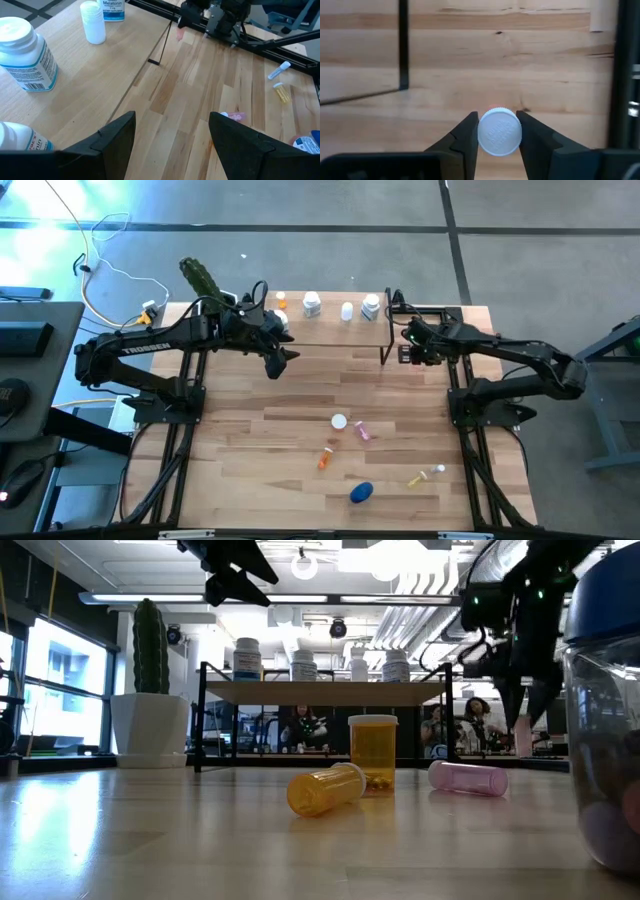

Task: Pick and place medicine bottles onto shelf by color
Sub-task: Put the top pink pill bottle on the shelf

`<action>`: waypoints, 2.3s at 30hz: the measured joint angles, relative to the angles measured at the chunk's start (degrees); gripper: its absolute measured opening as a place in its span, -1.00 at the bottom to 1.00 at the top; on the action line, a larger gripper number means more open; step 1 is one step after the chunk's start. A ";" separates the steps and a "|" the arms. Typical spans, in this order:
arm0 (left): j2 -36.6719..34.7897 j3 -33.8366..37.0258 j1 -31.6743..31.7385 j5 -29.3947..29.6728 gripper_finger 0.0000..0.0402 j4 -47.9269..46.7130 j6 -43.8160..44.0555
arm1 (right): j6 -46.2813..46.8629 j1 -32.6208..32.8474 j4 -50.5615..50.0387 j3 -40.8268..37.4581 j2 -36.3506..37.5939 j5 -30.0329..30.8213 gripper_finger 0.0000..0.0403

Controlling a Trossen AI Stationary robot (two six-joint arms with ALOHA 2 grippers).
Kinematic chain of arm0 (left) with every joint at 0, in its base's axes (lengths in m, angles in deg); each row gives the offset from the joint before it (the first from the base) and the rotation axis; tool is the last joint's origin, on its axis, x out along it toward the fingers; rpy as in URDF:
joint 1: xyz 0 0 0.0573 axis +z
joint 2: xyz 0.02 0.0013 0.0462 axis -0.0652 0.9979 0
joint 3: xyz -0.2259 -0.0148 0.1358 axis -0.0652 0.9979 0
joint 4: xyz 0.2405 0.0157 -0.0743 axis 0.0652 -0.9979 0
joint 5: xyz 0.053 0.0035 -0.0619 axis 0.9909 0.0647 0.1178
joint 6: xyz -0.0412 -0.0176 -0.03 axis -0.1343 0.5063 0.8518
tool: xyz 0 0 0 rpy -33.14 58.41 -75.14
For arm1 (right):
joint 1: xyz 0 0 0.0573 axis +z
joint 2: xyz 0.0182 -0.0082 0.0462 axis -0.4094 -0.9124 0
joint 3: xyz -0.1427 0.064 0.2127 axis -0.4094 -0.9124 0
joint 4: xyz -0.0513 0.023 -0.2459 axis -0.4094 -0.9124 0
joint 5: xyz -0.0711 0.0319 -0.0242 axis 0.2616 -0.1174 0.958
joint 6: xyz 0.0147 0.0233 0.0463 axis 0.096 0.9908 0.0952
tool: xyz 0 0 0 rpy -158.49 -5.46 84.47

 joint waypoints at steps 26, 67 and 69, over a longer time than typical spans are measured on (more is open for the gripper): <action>0.02 0.01 0.00 0.00 0.21 0.00 -2.56 | -20.60 3.69 -7.69 47.29 -11.06 7.61 -0.51; 0.02 0.02 -0.01 -0.16 0.21 -0.46 -3.04 | -32.16 5.97 -13.62 51.95 -32.23 -0.24 -0.37; 0.02 0.02 -0.02 -0.20 0.21 -0.44 -3.04 | -32.66 5.97 -13.64 51.76 -32.58 -0.20 -0.30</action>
